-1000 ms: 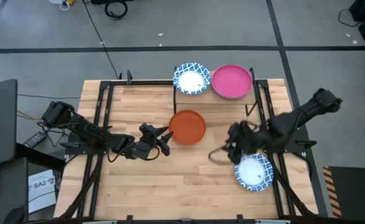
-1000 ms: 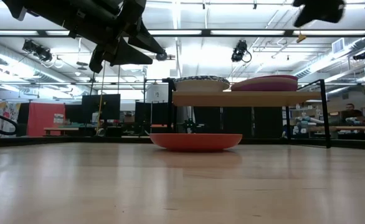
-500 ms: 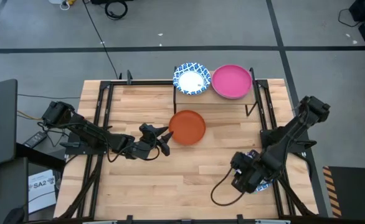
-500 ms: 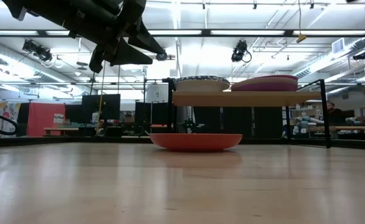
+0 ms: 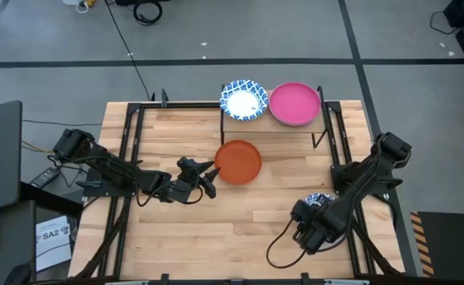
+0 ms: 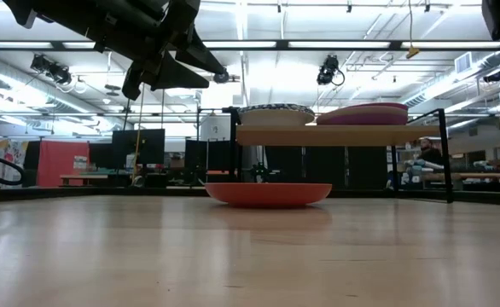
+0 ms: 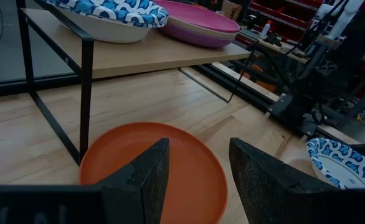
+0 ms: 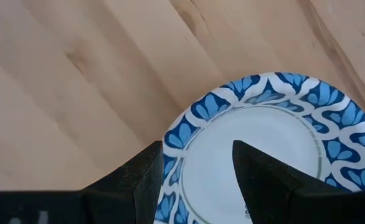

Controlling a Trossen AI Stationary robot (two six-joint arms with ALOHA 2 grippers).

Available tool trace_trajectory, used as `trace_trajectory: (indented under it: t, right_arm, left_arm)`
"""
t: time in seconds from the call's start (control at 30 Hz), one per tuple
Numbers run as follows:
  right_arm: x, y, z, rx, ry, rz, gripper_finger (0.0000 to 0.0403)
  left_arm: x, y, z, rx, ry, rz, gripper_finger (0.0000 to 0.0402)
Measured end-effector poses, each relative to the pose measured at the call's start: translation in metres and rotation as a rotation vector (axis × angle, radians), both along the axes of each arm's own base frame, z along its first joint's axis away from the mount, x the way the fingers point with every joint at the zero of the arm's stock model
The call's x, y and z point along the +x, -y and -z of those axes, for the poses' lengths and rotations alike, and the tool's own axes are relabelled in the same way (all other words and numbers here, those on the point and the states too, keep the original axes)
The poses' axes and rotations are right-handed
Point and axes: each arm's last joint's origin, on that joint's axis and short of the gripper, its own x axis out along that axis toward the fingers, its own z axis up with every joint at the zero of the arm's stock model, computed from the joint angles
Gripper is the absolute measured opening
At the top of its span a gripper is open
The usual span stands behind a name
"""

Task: Place and stack plates onto a shelf
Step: Stack the white plate on top of the white plate on the shelf

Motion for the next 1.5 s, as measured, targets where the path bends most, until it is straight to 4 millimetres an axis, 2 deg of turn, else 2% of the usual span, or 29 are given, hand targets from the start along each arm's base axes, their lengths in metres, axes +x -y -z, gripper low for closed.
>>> trace_trajectory:
  t: [0.37, 0.8, 1.0, 1.23, 1.5]
  right_arm:
    - [0.005, -0.005, 0.020, -0.051, -0.050, -0.001, 0.0199]
    - [0.010, -0.009, 0.023, -0.037, 0.004, -0.008, 0.0199]
    - [0.009, -0.008, 0.025, -0.048, -0.001, -0.010, 0.0199]
    - [0.003, -0.003, 0.041, -0.027, -0.033, 0.007, 0.0198]
    - [0.002, -0.002, 0.043, -0.034, -0.038, 0.001, 0.0157]
  left_arm:
    - [0.000, 0.000, 0.000, 0.000, 0.000, 0.000, 0.0174]
    - [0.000, 0.000, 0.000, -0.005, -0.001, 0.013, 0.0174]
    - [0.000, 0.000, 0.000, -0.005, -0.002, 0.014, 0.0174]
    - [0.000, 0.000, 0.000, -0.004, -0.003, 0.014, 0.0174]
    - [0.000, 0.000, 0.000, -0.004, -0.002, 0.014, 0.0174]
